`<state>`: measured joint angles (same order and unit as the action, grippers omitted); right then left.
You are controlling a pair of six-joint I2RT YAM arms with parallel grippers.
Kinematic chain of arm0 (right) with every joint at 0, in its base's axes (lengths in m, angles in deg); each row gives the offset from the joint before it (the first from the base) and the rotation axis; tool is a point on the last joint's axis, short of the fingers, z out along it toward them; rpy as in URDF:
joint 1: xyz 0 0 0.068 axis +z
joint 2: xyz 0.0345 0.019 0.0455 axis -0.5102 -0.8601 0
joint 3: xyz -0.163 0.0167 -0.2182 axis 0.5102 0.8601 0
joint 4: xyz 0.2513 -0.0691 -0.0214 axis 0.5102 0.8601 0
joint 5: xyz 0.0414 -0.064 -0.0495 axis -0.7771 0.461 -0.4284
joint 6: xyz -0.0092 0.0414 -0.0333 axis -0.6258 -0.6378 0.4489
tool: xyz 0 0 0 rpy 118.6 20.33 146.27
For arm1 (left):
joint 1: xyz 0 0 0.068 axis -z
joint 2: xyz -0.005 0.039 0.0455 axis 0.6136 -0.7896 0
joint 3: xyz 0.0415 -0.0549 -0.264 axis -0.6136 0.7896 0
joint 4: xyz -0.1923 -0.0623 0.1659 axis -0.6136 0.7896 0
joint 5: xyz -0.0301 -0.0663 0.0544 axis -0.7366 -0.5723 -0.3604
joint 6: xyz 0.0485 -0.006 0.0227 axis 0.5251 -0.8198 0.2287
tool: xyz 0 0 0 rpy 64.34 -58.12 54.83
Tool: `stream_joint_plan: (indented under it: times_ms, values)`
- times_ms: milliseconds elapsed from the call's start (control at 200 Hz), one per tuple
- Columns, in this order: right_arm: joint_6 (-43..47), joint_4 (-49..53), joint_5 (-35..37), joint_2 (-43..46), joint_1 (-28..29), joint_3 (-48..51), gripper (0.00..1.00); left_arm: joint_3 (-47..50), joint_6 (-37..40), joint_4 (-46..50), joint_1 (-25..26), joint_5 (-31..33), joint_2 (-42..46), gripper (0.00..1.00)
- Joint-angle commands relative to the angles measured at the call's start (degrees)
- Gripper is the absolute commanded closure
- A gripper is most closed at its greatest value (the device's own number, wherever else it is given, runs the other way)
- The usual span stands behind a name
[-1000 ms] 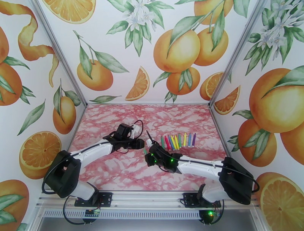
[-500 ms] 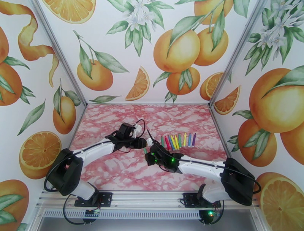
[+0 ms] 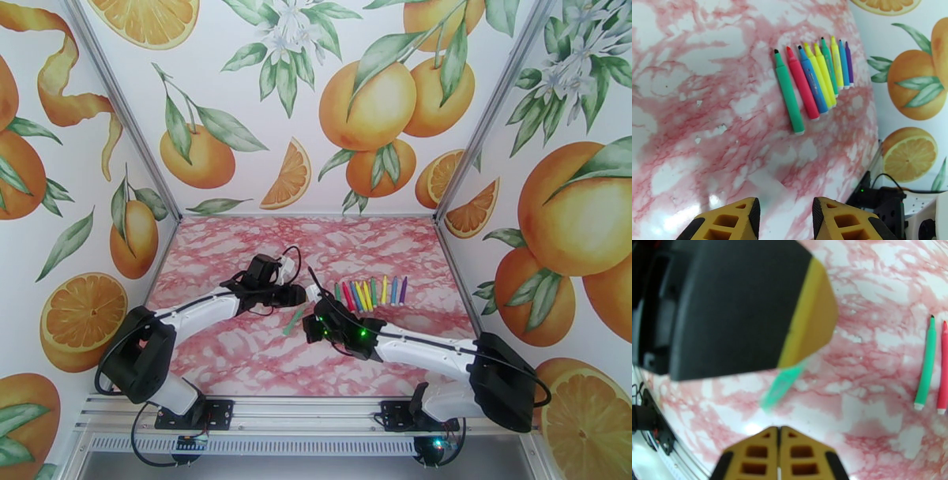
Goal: Open the pen caps
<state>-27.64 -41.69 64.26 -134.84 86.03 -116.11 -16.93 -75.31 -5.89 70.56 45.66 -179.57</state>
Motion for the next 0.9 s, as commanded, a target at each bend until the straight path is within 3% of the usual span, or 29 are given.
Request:
stream_joint_plan:
  times_ms: [0,120,405,610,806,896]
  values:
    - [0.53,-0.88,1.22,1.19,-0.31,-0.65,0.95,-1.33,-0.86,-2.72,0.42,-1.61,-0.32,0.66]
    - [0.17,-0.5,1.56,0.65,-0.33,-0.86,0.94,-1.59,0.65,0.22,0.42,0.22,-0.5,0.63]
    - [-1.49,0.01,2.44,0.53,-0.33,-0.26,0.87,-6.63,9.43,17.1,0.1,16.61,-1.07,0.58]
    - [-6.05,-0.91,3.59,-1.47,-0.31,0.61,0.63,-7.42,11.49,20.59,0.15,19.68,-2.05,0.61]
    - [-9.44,-1.67,4.08,-5.62,-0.32,-0.4,0.58,-4.43,12.72,21.9,0.07,22.47,-0.66,0.66]
    - [-10.82,-1.67,4.85,-7.38,-1.1,-1.17,0.61,-3.55,14.06,21.97,0.07,22.31,-1.39,0.71]
